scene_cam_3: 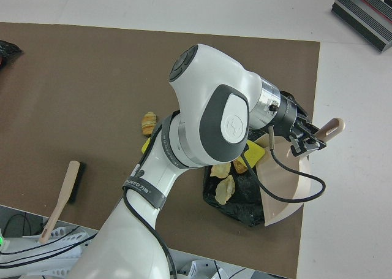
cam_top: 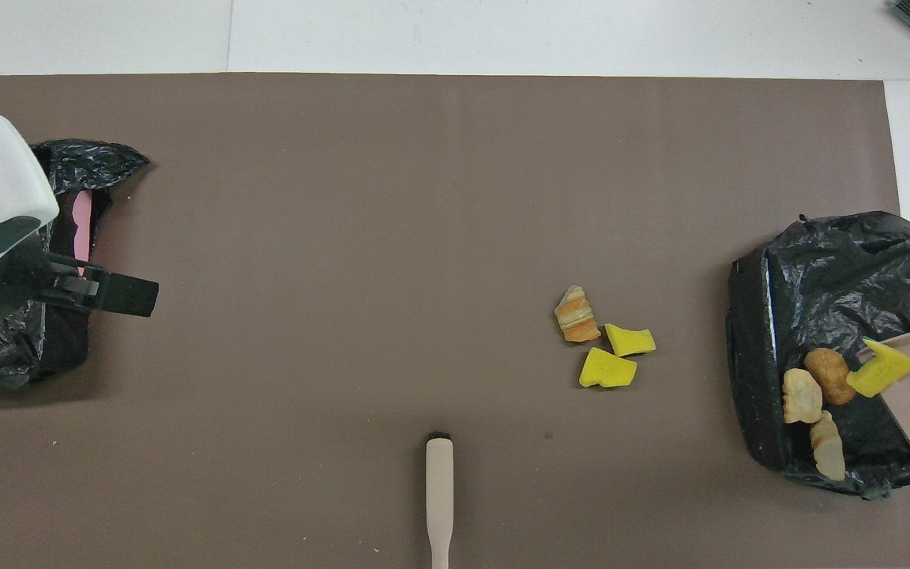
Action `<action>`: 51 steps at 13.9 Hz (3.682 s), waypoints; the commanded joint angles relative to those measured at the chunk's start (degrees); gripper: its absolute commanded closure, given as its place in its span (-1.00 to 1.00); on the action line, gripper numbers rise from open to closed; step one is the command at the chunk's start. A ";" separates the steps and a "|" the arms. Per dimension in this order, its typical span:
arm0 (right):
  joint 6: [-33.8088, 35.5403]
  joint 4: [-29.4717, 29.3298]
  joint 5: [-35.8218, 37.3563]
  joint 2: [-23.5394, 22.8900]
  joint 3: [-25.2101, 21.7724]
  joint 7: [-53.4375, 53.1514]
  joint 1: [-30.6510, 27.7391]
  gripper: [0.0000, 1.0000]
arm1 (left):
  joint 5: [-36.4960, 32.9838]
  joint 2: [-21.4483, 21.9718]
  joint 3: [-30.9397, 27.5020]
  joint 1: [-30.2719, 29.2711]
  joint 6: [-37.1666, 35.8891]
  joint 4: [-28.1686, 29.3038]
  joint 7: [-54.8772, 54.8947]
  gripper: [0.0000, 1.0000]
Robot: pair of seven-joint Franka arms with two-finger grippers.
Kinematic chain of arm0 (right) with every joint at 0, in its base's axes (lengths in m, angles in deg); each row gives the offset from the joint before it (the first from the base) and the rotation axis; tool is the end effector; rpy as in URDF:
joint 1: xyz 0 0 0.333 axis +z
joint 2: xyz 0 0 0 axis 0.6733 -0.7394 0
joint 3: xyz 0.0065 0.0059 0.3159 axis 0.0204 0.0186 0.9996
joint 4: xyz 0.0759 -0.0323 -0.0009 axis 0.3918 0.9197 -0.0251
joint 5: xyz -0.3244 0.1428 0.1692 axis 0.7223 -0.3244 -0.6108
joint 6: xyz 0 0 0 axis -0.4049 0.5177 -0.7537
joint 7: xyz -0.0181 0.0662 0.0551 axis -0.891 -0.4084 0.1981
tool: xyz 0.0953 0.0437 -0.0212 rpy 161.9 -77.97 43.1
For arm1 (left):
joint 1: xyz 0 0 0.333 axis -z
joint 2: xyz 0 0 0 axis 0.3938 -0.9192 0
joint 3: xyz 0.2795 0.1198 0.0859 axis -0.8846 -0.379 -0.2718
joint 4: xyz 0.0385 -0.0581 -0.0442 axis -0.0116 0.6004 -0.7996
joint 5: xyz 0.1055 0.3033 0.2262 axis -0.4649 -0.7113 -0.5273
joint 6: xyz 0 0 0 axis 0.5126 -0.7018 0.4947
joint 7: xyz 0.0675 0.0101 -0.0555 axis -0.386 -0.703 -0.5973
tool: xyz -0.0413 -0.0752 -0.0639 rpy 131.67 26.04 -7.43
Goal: Sweep and dump trash in bin
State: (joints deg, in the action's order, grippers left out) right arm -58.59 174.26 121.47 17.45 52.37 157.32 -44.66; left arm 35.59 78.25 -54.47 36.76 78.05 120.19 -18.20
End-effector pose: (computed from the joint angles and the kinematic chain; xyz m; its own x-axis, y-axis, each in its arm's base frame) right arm 0.4546 -0.1929 0.5552 -0.3853 0.6566 -0.6484 0.9225 0.2552 -0.2898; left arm 0.5015 -0.1398 0.6882 0.9608 -0.2739 0.0429 -0.2748 -0.9614 0.0142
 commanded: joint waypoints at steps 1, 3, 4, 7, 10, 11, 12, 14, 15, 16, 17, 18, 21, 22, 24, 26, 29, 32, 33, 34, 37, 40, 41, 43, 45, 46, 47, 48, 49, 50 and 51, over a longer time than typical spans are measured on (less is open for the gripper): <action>7.48 -1.45 1.44 3.55 2.82 1.57 -0.04 1.00 | 0.88 -1.99 0.74 -2.40 -2.38 -3.94 0.35 -1.00; 11.45 -1.99 0.30 5.31 4.50 1.22 -0.04 1.00 | 0.97 -2.61 0.74 -3.63 -2.64 -4.65 0.35 -1.00; 12.34 -1.99 -0.67 6.01 4.41 1.22 -0.21 1.00 | 0.88 -2.96 0.83 -3.81 -2.73 -4.92 0.35 -1.00; 14.09 -2.43 -3.05 7.50 3.18 1.92 -1.00 1.00 | 0.44 -5.76 0.74 -3.99 -5.26 -9.73 0.53 -1.00; 19.46 -6.19 -7.42 8.66 3.18 1.22 -0.92 1.00 | 0.88 -6.83 1.01 -6.97 -5.80 -10.81 2.45 -1.00; 19.90 -7.60 -9.01 8.57 3.18 1.04 -1.00 1.00 | 0.71 -6.83 1.01 -7.06 -5.98 -10.81 4.20 -1.00; 20.26 -8.48 -9.98 8.57 3.27 0.43 -1.00 1.00 | 0.44 -6.57 0.83 -7.24 -6.24 -10.72 5.35 -1.00; 21.57 -9.98 -12.26 8.57 3.71 -4.64 -0.65 1.00 | 0.00 -5.78 1.00 -8.03 -6.07 -10.46 6.24 -1.00; 22.62 -10.60 -14.80 8.48 3.88 -8.41 -0.39 1.00 | 0.09 -4.47 1.35 -8.03 -5.81 -9.93 6.33 -1.00; 23.68 -10.86 -17.87 8.39 4.23 -13.58 -0.13 1.00 | 0.09 -3.93 1.36 -7.68 -5.72 -8.71 6.33 -1.00; 24.21 -10.78 -20.77 8.39 5.80 -19.03 -0.04 1.00 | 0.09 -3.14 1.36 -7.68 -5.98 -7.83 6.24 -1.00; 24.30 -10.60 -23.67 8.39 7.65 -23.44 -0.12 1.00 | 0.09 -2.79 1.36 -7.85 -6.15 -7.12 6.24 -1.00; 23.78 -8.59 -32.81 8.04 11.87 -41.42 0.05 1.00 | 0.18 -2.52 1.27 -8.21 -6.24 -6.85 5.98 -1.00; 23.51 -7.88 -35.54 7.43 14.58 -49.24 0.05 1.00 | 0.18 -2.52 1.18 -8.29 -6.24 -6.85 5.98 -1.00; 22.81 -7.88 -39.59 4.80 20.03 -63.23 -0.04 1.00 | 0.18 -2.52 1.18 -8.30 -6.16 -6.85 5.89 -1.00; 19.04 -7.88 -42.68 1.82 23.91 -75.02 0.05 1.00 | 0.18 -2.52 1.18 -8.21 -6.16 -6.85 5.89 -1.00; 13.33 -8.84 -44.88 -4.06 29.00 -91.19 0.14 1.00 | 0.18 -2.52 1.18 -8.30 -6.16 -6.85 5.89 -1.00; 7.27 -9.89 -44.45 -9.87 33.76 -106.49 0.57 1.00 | 0.18 -2.52 1.18 -8.21 -6.16 -6.85 5.89 -1.00; 6.47 -11.38 -43.75 -13.02 34.12 -111.93 3.62 1.00 | 0.18 -2.52 1.18 -8.21 -6.16 -6.85 5.89 -1.00; 5.85 -13.48 -43.74 -16.45 34.12 -118.25 6.26 1.00 | 0.18 -2.52 1.18 -8.29 -6.16 -6.85 5.89 -1.00; 4.09 -20.60 -43.22 -26.21 33.95 -133.04 11.37 1.00 | 0.18 -2.52 1.18 -8.30 -6.16 -6.85 5.89 -1.00; 4.09 -30.95 -40.66 -36.66 34.12 -146.13 16.12 1.00 | 0.18 -2.52 1.18 -8.30 -6.16 -6.85 5.89 -1.00; 4.17 -34.39 -40.49 -40.26 34.21 -150.53 17.70 1.00 | 0.18 -2.52 1.18 -8.30 -6.16 -6.85 5.89 -1.00; 3.39 -39.67 -40.05 -46.42 33.86 -155.74 21.65 1.00 | 0.18 -2.52 1.18 -8.30 -6.16 -6.85 5.89 -1.00; 2.42 -42.67 -40.05 -48.82 34.20 -155.49 22.11 1.00 | 0.18 -2.52 1.18 -8.30 -6.16 -6.85 5.89 -1.00; 0.94 -42.33 -40.14 -49.09 34.21 -154.45 22.29 1.00 | 0.18 -2.52 1.18 -8.30 -6.16 -6.85 5.89 -1.00; -0.99 -41.81 -40.23 -49.09 34.21 -153.74 22.81 1.00 | 0.18 -2.52 1.18 -8.30 -6.16 -6.85 5.89 -1.00; -4.14 -40.93 -40.75 -49.00 34.21 -153.73 23.25 1.00 | 0.18 -2.52 1.18 -8.30 -6.16 -6.85 5.89 -1.00; -6.78 -39.10 -41.02 -49.00 34.21 -153.82 23.08 1.00 | 0.18 -2.52 1.18 -8.30 -6.16 -6.85 5.89 -1.00; -8.29 -38.30 -41.11 -49.00 34.21 -154.08 22.82 1.00 | 0.18 -2.52 1.18 -8.30 -6.16 -6.85 5.89 -1.00; -9.18 -38.29 -41.19 -49.35 34.21 -154.69 23.34 1.00 | 0.18 -2.52 1.18 -8.30 -6.16 -6.85 5.89 -1.00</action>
State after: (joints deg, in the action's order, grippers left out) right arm -64.97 135.00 80.55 -31.67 86.36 2.85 -21.41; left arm 35.73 74.32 -53.76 29.42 72.09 111.77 -12.75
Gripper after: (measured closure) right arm 0.678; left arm 0.000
